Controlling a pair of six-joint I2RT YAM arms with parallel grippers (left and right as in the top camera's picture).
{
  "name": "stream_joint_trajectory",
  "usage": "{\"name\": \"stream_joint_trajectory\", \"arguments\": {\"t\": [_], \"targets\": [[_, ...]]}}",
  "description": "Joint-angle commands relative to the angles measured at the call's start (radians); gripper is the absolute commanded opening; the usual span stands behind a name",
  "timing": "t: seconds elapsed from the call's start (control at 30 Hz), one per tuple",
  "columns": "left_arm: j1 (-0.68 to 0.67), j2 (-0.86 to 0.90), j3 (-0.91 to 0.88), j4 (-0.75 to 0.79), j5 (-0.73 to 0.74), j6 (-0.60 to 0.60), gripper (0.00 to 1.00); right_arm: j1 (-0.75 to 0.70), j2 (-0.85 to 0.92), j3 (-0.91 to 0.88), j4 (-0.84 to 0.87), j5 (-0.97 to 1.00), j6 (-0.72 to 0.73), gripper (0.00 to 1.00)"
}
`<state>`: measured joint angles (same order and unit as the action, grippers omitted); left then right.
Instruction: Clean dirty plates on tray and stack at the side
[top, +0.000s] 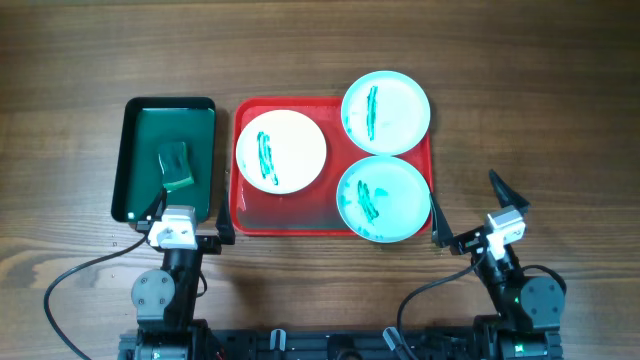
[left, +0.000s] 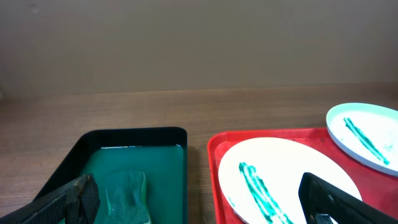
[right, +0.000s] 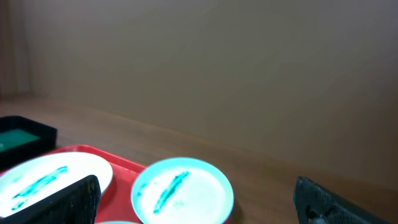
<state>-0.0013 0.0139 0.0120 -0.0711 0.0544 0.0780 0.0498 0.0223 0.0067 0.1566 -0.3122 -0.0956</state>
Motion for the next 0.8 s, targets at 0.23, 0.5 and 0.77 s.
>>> {"name": "stream_joint_trajectory", "arguments": {"t": [0.23, 0.5, 0.77], "targets": [[-0.008, -0.005, 0.006, 0.03, 0.031, 0.011, 1.0, 0.003, -0.004, 0.007, 0.007, -0.044, 0.1, 1.0], [-0.007, 0.02, 0.151, -0.101, 0.031, -0.064, 1.0, 0.003, 0.14, 0.133, 0.007, -0.045, 0.125, 1.0], [-0.007, 0.246, 0.423, -0.254, 0.031, -0.067, 1.0, 0.003, 0.498, 0.428, -0.085, -0.129, 0.134, 1.0]]}}
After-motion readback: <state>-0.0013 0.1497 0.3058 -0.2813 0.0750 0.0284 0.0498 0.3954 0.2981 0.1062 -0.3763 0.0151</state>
